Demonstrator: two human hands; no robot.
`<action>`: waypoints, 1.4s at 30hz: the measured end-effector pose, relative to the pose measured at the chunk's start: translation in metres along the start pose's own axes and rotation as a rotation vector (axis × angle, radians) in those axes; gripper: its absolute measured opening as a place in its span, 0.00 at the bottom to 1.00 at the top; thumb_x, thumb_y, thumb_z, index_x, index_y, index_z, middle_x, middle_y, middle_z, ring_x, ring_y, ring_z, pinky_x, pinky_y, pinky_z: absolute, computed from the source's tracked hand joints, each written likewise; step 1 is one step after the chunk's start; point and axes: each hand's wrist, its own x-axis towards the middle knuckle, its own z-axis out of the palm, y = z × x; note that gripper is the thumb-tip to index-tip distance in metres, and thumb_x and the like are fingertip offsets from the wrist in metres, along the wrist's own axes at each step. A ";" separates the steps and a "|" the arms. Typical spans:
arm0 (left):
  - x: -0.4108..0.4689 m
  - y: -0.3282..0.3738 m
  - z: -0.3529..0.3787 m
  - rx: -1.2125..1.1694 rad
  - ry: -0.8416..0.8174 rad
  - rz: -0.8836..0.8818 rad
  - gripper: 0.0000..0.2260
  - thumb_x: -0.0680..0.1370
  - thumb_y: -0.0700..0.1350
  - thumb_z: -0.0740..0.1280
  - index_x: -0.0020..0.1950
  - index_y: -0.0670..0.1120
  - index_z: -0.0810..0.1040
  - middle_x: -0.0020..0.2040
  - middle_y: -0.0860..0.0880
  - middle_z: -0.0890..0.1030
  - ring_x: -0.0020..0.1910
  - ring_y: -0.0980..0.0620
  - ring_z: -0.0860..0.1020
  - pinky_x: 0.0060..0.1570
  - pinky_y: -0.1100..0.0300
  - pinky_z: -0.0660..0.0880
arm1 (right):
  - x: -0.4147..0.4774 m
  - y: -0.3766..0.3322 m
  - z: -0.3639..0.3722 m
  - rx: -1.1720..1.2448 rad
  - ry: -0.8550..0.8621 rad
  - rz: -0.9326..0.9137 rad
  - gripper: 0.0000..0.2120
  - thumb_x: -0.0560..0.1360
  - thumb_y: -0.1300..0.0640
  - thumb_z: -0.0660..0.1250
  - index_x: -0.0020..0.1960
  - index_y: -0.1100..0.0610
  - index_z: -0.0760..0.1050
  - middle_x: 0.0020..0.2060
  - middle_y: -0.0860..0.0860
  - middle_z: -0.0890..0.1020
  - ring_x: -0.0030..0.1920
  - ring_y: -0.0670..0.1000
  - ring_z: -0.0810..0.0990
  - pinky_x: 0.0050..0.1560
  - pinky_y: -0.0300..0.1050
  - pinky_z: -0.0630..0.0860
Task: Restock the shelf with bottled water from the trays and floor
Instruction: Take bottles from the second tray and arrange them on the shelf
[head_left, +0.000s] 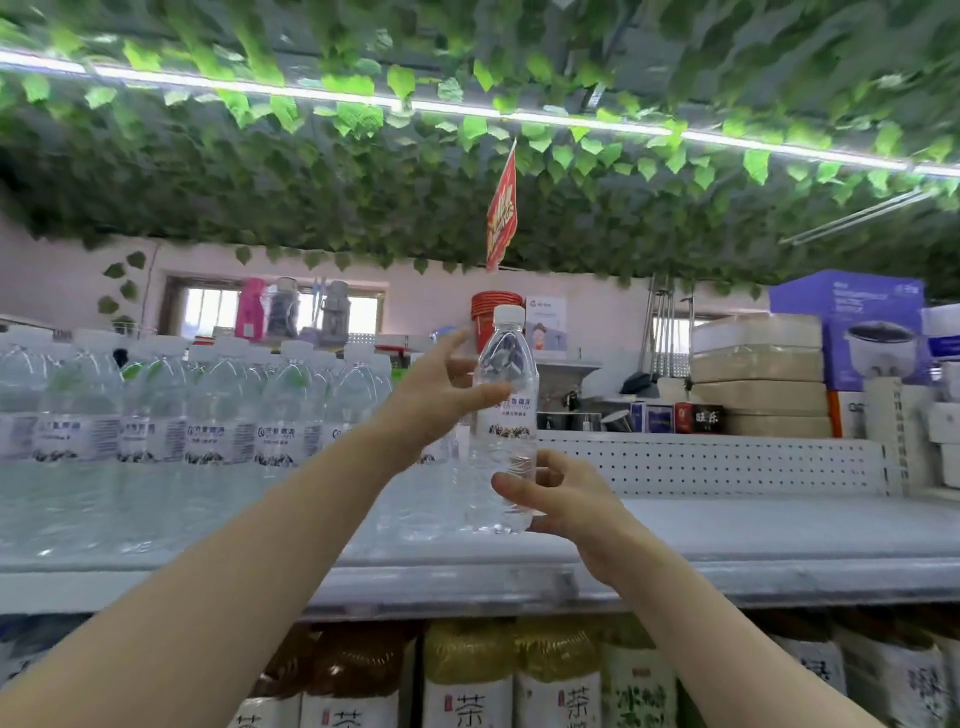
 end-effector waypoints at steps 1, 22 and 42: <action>0.007 0.007 -0.002 0.089 -0.017 0.063 0.38 0.73 0.41 0.75 0.79 0.52 0.59 0.54 0.55 0.77 0.52 0.58 0.77 0.51 0.63 0.76 | 0.004 0.002 -0.002 0.003 -0.012 0.004 0.19 0.71 0.52 0.80 0.58 0.55 0.80 0.49 0.53 0.87 0.51 0.51 0.86 0.57 0.55 0.82; 0.064 -0.027 -0.015 0.877 -0.116 0.208 0.44 0.68 0.55 0.79 0.78 0.52 0.61 0.62 0.51 0.74 0.68 0.49 0.65 0.69 0.48 0.65 | 0.056 0.038 -0.005 -0.120 -0.158 0.069 0.15 0.71 0.58 0.80 0.56 0.56 0.82 0.46 0.48 0.88 0.48 0.47 0.87 0.46 0.42 0.81; 0.084 -0.038 -0.021 1.083 -0.096 0.140 0.43 0.65 0.60 0.79 0.75 0.51 0.64 0.64 0.51 0.77 0.68 0.48 0.65 0.66 0.49 0.64 | 0.089 0.049 -0.002 -0.223 -0.158 0.112 0.23 0.65 0.48 0.84 0.55 0.56 0.81 0.51 0.51 0.86 0.54 0.53 0.85 0.60 0.55 0.81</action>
